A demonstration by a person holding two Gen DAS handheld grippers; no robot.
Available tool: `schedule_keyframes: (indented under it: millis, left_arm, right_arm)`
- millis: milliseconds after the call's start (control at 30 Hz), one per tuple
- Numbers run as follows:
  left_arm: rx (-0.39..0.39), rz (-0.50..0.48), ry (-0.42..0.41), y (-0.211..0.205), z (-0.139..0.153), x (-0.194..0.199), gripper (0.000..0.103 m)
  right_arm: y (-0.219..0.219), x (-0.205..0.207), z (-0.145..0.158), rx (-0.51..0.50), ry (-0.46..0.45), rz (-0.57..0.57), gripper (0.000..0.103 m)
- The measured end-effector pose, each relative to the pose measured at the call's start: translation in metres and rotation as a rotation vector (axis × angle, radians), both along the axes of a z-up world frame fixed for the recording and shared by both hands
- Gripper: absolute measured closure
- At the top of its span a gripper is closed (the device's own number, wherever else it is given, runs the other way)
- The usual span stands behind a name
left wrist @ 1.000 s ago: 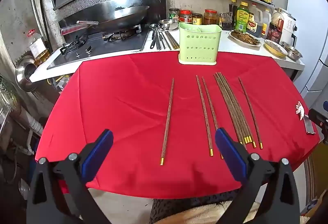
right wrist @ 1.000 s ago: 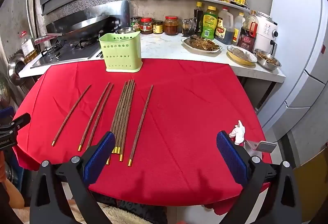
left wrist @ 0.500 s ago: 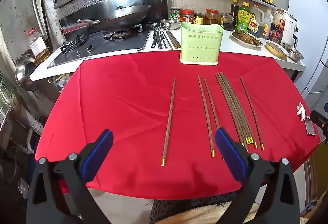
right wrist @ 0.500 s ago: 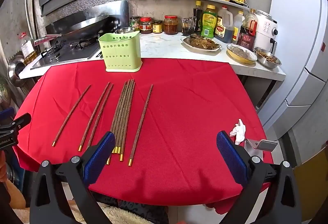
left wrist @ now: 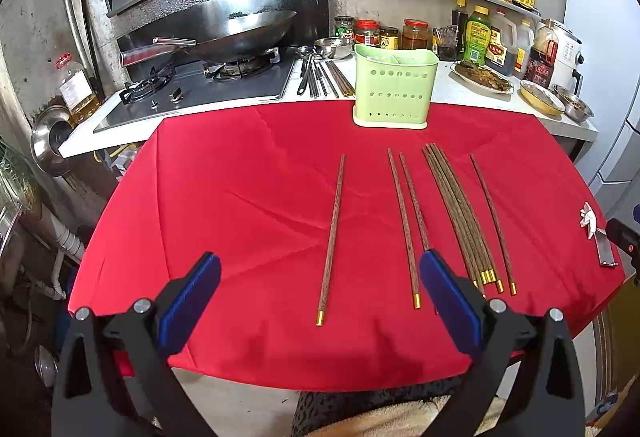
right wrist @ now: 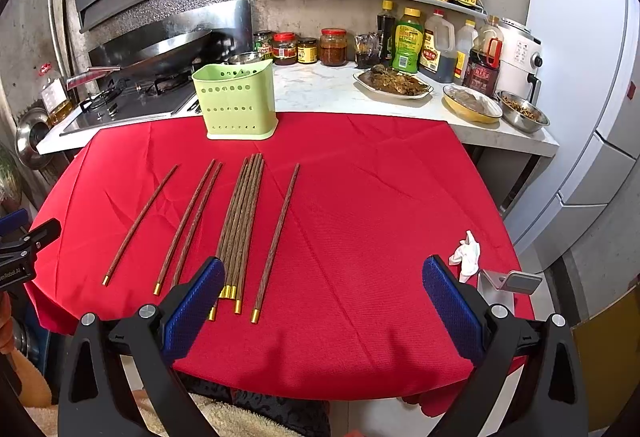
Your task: Organize utensils
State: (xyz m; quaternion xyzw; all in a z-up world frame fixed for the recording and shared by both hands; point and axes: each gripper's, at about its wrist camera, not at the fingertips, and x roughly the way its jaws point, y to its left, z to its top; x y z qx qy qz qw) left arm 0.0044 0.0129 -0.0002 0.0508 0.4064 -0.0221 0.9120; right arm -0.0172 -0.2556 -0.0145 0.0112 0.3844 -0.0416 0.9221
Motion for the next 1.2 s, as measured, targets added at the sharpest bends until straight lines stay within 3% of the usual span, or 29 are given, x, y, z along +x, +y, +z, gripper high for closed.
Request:
schedule_keyframes:
  millis: [1200]
  left_arm:
    - [-0.001, 0.005, -0.007, 0.0029, 0.0032, 0.0013, 0.006]
  right_arm:
    - [-0.0003, 0.0007, 0.0044, 0.006, -0.005, -0.001, 0.006]
